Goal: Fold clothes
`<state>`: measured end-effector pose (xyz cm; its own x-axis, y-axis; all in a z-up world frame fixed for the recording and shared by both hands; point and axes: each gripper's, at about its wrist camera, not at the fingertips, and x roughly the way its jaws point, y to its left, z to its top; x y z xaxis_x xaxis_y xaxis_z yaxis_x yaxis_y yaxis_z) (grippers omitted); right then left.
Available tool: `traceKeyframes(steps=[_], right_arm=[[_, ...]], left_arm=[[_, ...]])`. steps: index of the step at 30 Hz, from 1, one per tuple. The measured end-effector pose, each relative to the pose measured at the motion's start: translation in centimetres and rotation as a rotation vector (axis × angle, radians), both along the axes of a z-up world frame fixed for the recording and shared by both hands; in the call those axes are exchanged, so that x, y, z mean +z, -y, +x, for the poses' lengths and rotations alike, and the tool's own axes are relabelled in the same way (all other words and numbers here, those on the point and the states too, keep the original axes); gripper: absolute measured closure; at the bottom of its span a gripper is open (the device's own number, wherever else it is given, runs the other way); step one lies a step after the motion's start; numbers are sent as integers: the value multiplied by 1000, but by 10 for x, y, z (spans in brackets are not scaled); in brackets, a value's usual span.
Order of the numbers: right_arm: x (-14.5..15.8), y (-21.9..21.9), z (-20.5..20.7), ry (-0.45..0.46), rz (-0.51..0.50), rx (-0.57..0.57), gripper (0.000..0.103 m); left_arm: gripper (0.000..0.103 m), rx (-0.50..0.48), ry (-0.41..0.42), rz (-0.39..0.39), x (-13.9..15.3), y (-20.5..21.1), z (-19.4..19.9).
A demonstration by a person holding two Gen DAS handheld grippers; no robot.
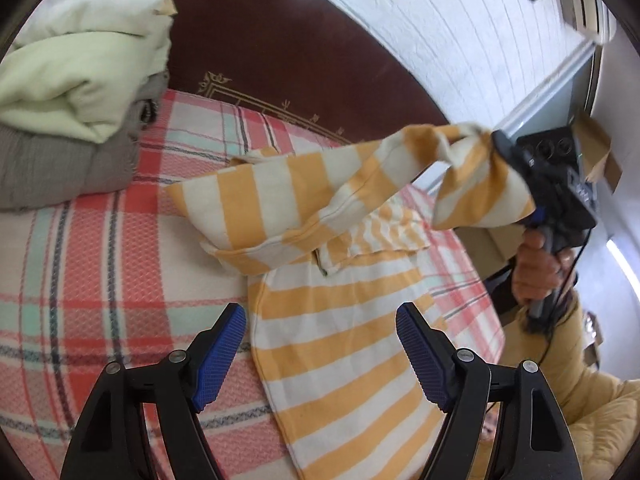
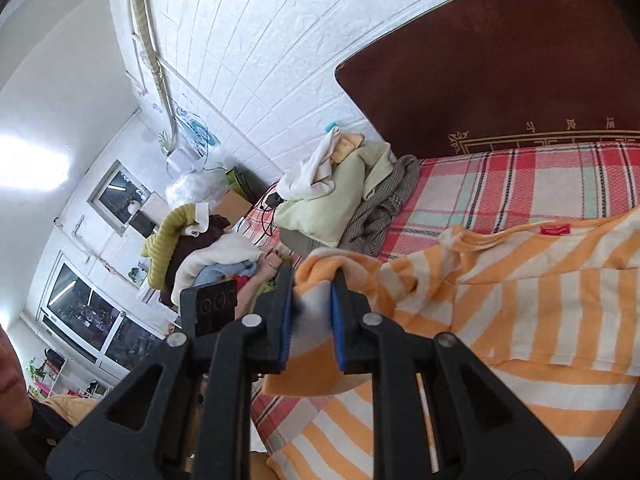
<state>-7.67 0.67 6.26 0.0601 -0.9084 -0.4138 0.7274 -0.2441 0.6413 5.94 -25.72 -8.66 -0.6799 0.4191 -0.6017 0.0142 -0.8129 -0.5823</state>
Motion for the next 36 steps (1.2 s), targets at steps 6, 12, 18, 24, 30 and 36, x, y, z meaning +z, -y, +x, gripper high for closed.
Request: traceKeyframes(steps=[6, 12, 18, 24, 30, 36], right_arm=[[-14, -38, -24, 14, 70, -57, 84], [-47, -79, -58, 80, 122, -153, 84], [-107, -108, -93, 188, 266, -275, 83], [-132, -131, -95, 172, 324, -366, 27], [-139, -128, -70, 40, 378, -315, 33], [-144, -136, -77, 13, 396, -349, 91]], left_arm=[[24, 20, 73, -214, -11, -25, -41], [24, 18, 110, -353, -16, -39, -70], [24, 5, 114, -369, -15, -46, -85], [24, 35, 150, -356, -21, -40, -102], [24, 62, 201, -340, -35, -33, -111], [24, 59, 215, -339, -40, -37, -108]])
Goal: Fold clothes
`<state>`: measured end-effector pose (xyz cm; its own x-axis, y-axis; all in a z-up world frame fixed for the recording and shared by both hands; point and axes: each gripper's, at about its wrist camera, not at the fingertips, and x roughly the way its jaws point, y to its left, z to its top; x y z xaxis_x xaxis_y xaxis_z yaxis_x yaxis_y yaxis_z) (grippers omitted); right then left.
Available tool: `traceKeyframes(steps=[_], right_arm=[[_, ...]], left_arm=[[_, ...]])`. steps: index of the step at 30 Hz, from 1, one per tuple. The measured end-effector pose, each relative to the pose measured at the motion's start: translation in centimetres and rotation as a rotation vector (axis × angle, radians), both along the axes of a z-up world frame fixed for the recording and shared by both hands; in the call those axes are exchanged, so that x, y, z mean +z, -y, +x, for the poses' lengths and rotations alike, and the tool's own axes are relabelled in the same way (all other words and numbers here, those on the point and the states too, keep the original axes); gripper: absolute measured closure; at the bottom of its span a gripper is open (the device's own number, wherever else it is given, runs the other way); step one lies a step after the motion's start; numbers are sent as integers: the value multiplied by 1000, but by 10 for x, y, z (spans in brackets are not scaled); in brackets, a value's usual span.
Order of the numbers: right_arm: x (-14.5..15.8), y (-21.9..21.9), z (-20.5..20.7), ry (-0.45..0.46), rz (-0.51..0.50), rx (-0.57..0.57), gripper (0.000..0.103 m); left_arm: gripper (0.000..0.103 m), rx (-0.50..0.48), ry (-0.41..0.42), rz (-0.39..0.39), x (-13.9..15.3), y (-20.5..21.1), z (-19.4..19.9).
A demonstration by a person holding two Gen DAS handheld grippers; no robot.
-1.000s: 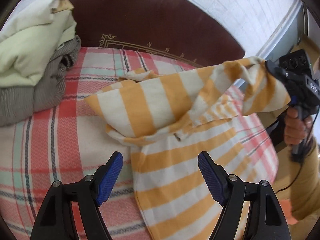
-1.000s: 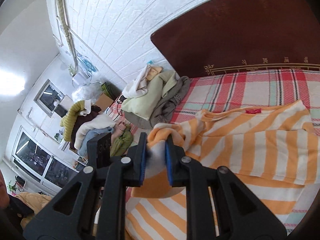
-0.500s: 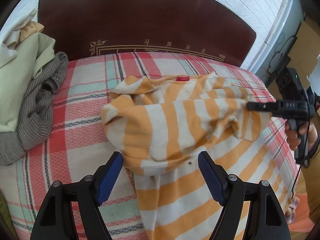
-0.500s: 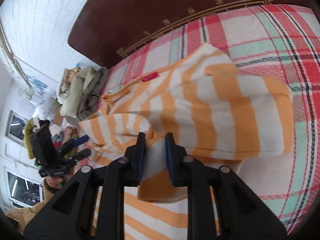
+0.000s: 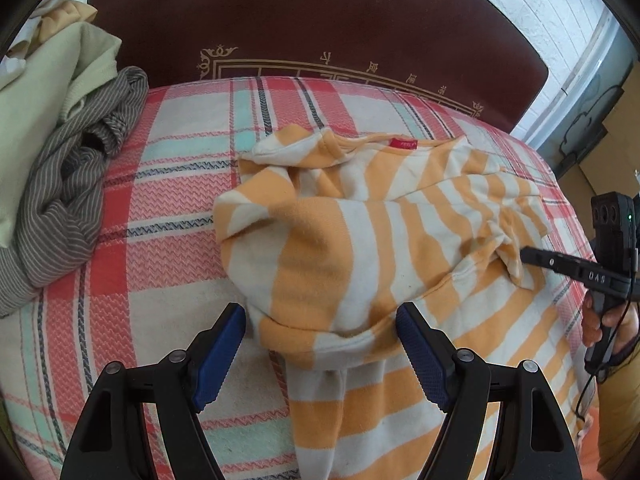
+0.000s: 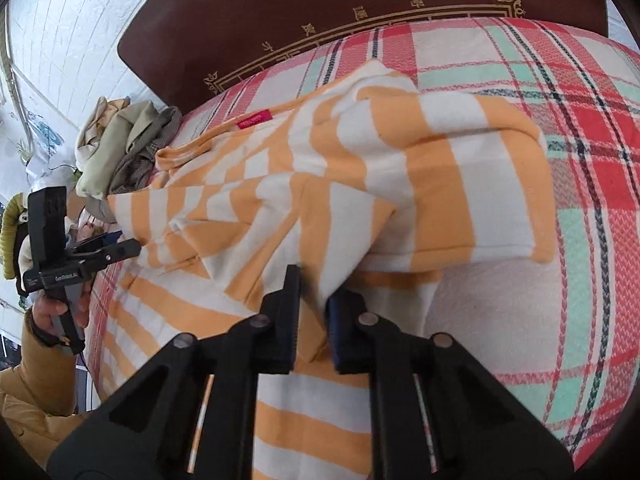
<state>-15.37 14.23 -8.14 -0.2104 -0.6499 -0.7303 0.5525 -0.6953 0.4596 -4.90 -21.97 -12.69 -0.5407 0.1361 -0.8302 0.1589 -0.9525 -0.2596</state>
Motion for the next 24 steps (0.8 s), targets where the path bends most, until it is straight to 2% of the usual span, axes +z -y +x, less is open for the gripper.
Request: traceKeyframes(steps=[3, 7, 10, 12, 13, 14, 15, 17, 19, 20, 21, 23, 24], right_arm=[[12, -17, -5, -27, -42, -27, 91], [17, -32, -9, -42, -5, -66, 91], [18, -33, -3, -46, 17, -58, 87], [18, -29, 4, -49, -8, -31, 60], [17, -26, 8, -53, -17, -22, 32], [15, -21, 11, -57, -20, -16, 25], [13, -16, 13, -64, -11, -15, 26], [8, -4, 14, -80, 17, 6, 36], [-1, 4, 11, -52, 20, 17, 38], [-2, 6, 10, -65, 37, 11, 43], [-2, 8, 10, -81, 54, 5, 49], [-1, 7, 10, -107, 79, -5, 89], [1, 5, 10, -115, 85, -10, 90]], left_arm=[[24, 10, -26, -4, 9, 2, 6], [24, 37, -59, -36, 24, 7, 11], [24, 34, -81, -62, 32, 5, 14], [24, 7, -104, -71, 37, -2, 17], [24, -12, -117, -70, 39, -6, 18], [24, -34, -132, -71, 41, -11, 18], [24, -57, -145, -75, 42, -16, 19], [24, -94, -150, -85, 41, -26, 15], [24, -115, -134, -72, 37, -31, 10], [24, -125, -121, -61, 32, -33, 6], [24, -132, -107, -53, 28, -35, 2], [24, -130, -76, -46, 18, -36, -5], [24, -122, -64, -44, 14, -36, -7]])
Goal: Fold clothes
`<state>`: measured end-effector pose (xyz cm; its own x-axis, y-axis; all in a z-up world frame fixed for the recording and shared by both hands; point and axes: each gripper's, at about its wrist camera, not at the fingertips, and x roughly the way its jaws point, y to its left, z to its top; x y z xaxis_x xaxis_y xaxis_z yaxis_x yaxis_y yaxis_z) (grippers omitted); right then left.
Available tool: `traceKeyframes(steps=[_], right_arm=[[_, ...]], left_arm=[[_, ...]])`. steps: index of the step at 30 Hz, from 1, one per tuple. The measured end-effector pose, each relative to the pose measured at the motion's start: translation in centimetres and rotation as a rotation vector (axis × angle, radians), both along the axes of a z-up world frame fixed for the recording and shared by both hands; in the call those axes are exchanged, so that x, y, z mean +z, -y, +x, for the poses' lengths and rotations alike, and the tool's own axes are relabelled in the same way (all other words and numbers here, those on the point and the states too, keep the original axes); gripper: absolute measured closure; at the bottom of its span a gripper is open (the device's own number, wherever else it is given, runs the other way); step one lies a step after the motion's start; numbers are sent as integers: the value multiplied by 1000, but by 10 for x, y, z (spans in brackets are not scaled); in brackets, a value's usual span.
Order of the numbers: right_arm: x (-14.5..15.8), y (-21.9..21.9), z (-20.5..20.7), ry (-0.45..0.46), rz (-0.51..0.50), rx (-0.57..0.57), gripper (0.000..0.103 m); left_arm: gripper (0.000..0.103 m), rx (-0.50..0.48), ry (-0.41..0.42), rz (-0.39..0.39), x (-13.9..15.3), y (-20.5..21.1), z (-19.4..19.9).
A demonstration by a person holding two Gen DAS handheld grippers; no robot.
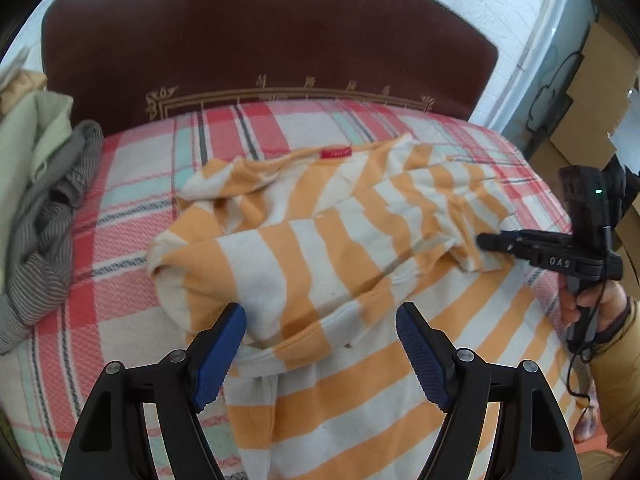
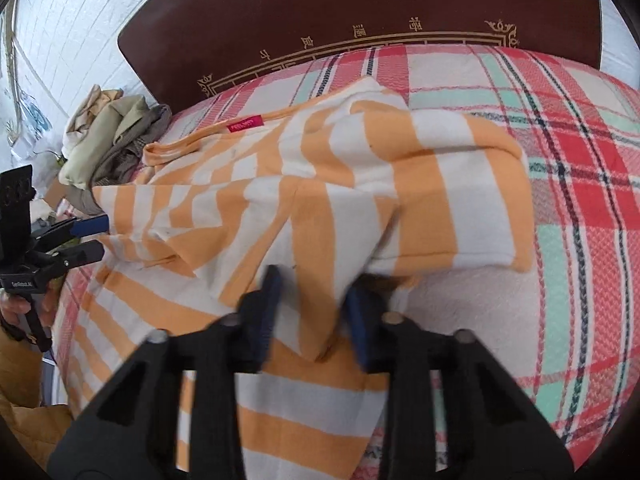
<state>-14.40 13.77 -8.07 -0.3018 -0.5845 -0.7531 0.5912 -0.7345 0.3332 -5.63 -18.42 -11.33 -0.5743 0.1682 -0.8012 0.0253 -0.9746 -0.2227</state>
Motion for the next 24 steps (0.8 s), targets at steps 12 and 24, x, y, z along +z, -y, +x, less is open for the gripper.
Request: traceKeyframes(steps=[12, 24], right_arm=[[22, -29, 12, -7, -67, -24, 88], [5, 11, 32, -17, 15, 59, 41]], left_arm=[[21, 20, 11, 24, -11, 0, -2], [21, 78, -66, 49, 7, 13, 66]])
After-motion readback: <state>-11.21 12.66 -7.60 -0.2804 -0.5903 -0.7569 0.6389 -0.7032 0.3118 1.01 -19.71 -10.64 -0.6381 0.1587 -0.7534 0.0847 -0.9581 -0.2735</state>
